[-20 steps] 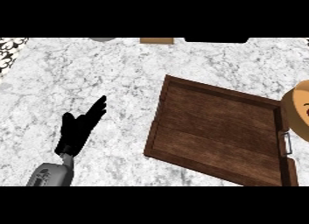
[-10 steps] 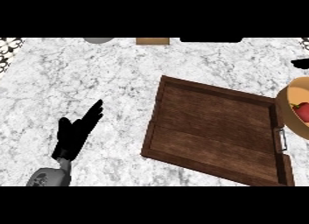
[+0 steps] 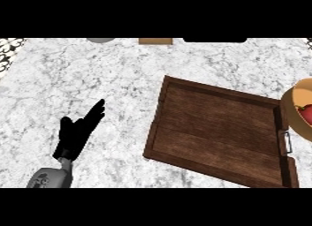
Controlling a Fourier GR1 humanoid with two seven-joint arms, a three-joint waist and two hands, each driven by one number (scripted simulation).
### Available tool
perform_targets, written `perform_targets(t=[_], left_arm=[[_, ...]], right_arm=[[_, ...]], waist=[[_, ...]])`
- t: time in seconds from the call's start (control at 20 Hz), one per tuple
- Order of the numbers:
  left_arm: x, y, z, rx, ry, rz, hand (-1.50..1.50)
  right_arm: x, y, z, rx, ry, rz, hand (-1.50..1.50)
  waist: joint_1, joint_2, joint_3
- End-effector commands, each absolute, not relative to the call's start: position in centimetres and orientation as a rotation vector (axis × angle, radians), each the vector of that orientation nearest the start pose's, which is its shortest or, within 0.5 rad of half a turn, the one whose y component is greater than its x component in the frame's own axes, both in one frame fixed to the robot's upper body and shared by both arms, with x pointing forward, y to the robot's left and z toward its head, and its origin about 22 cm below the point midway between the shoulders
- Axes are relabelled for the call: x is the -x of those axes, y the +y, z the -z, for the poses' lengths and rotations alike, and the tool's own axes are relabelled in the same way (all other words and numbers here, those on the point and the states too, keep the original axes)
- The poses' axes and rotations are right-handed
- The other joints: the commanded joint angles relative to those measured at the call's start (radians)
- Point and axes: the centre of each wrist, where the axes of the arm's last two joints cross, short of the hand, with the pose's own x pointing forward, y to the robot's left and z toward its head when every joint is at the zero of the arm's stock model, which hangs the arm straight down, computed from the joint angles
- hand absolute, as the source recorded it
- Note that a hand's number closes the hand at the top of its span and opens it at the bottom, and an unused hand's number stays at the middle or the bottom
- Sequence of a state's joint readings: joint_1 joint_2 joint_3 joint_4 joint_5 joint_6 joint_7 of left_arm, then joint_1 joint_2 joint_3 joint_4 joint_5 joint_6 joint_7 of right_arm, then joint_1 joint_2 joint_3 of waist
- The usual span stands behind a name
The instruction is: Pick the bell pepper from the tray and place it in the pot
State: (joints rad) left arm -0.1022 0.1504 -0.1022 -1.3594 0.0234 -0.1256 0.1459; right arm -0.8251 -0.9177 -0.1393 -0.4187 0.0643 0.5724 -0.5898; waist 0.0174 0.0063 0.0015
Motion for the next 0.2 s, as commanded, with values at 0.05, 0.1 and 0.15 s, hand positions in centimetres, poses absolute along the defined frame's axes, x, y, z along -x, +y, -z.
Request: perform_targets(t=[0.05, 0.1, 0.15], left_arm=[[-27.1, 23.1, 1.0, 0.074, -1.289, 0.302, 0.0], [-26.3, 24.3, 2.0, 0.065, -1.29, 0.323, 0.0], [-26.3, 23.7, 2.0, 0.094, -1.303, 0.301, 0.0]], right_arm=[[-32.2, -54.9, -19.6, 0.134, -1.837, -0.352, -1.5], [-31.7, -55.5, -21.5, 0.126, -1.85, -0.326, -1.5], [-30.7, -56.3, -20.6, 0.106, -1.846, -0.314, -1.5]], waist=[[0.02, 0.012, 0.004], [0.022, 0.011, 0.003], [0.017, 0.011, 0.004]])
